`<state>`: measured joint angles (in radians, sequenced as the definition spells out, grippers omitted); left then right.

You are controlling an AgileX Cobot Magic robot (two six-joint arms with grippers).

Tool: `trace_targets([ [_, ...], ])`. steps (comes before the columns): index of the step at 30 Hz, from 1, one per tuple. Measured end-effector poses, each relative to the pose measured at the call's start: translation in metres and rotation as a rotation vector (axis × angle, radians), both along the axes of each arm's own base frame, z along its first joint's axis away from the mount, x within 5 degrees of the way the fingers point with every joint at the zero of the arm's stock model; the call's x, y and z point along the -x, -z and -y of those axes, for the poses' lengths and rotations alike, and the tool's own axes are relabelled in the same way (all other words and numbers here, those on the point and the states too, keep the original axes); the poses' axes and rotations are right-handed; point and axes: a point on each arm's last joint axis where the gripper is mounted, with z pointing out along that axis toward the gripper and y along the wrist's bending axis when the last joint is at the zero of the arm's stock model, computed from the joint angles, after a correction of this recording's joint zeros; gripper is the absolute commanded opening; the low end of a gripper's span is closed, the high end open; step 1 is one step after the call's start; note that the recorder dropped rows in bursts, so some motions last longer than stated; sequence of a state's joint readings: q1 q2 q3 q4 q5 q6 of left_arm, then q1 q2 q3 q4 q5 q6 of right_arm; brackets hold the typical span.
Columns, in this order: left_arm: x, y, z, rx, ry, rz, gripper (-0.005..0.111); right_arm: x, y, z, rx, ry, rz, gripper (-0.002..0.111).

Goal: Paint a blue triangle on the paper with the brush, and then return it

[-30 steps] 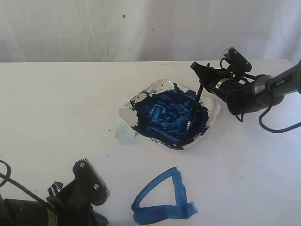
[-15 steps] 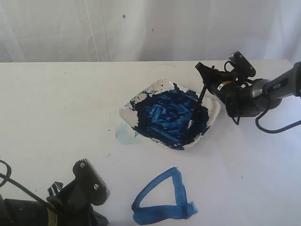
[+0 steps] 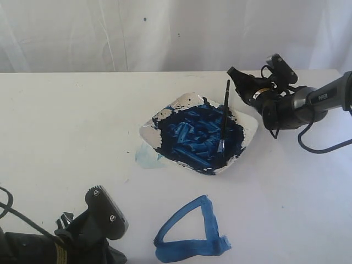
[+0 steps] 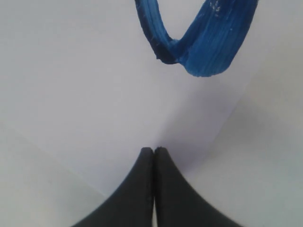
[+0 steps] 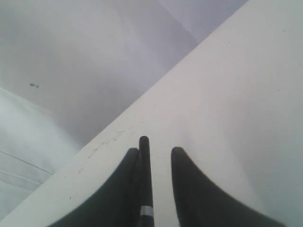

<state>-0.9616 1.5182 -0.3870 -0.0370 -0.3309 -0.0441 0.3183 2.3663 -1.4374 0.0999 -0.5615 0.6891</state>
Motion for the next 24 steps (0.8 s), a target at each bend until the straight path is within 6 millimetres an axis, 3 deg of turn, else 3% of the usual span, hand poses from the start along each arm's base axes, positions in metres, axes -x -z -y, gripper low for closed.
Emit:
trace_targets([
  [3, 0.0, 0.0, 0.0, 0.0, 0.0, 0.0, 0.0, 0.0, -0.002, 0.0, -0.004, 0.0, 0.019, 0.033],
  [7, 0.0, 0.0, 0.0, 0.0, 0.0, 0.0, 0.0, -0.002, -0.016, 0.0, -0.026, 0.005, 0.105, 0.033],
  [11, 0.0, 0.0, 0.0, 0.0, 0.0, 0.0, 0.0, -0.002, -0.057, 0.001, 0.027, -0.033, 0.163, 0.032],
  [15, 0.0, 0.0, 0.0, 0.0, 0.0, 0.0, 0.0, 0.004, -0.086, 0.015, 0.267, -0.101, 0.059, 0.015],
  [18, 0.0, 0.0, 0.0, 0.0, 0.0, 0.0, 0.0, 0.015, -0.094, 0.023, 0.455, -0.169, -0.015, 0.002],
  [24, 0.0, 0.0, 0.0, 0.0, 0.0, 0.0, 0.0, 0.018, -0.139, 0.041, 0.552, -0.134, 0.179, 0.0],
])
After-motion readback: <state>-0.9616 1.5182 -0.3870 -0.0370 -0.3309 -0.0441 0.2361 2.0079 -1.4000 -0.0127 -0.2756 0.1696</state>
